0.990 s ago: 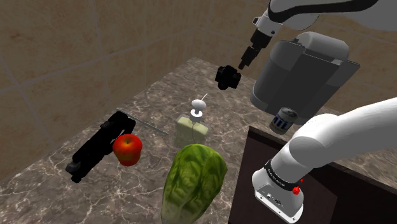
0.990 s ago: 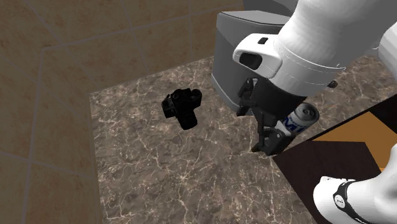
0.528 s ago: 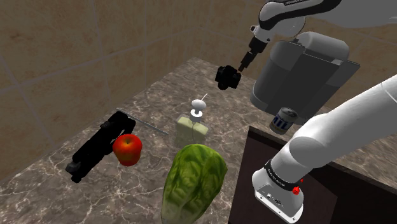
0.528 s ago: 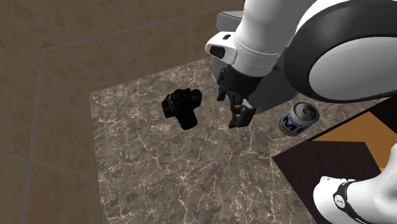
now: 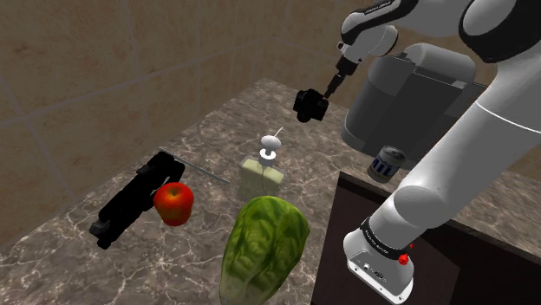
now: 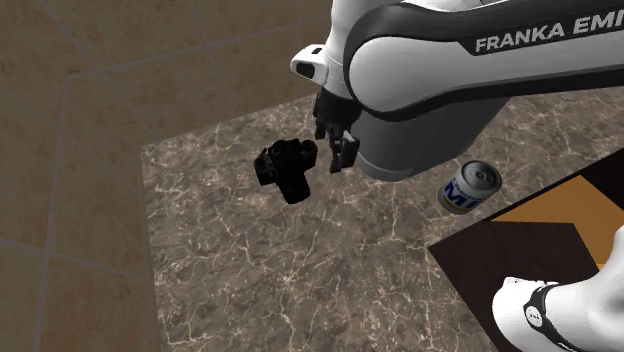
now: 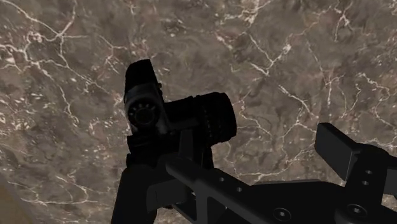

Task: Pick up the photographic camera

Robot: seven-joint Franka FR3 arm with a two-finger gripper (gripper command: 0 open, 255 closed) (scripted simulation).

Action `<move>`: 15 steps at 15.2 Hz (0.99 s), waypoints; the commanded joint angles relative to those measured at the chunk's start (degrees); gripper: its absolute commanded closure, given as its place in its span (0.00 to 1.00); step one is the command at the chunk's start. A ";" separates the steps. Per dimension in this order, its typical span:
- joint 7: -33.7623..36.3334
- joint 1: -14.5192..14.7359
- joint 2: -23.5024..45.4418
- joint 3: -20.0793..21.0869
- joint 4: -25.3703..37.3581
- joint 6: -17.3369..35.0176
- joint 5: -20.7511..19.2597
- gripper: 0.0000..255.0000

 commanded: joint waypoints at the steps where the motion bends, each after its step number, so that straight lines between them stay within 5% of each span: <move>1: -4.66 -0.98 5.67 -0.81 4.02 0.27 3.79 0.00; 6: -13.19 -5.84 18.17 -0.07 15.29 -1.45 11.29 0.00; 15: -15.56 -6.82 21.37 1.19 13.51 2.88 13.91 0.00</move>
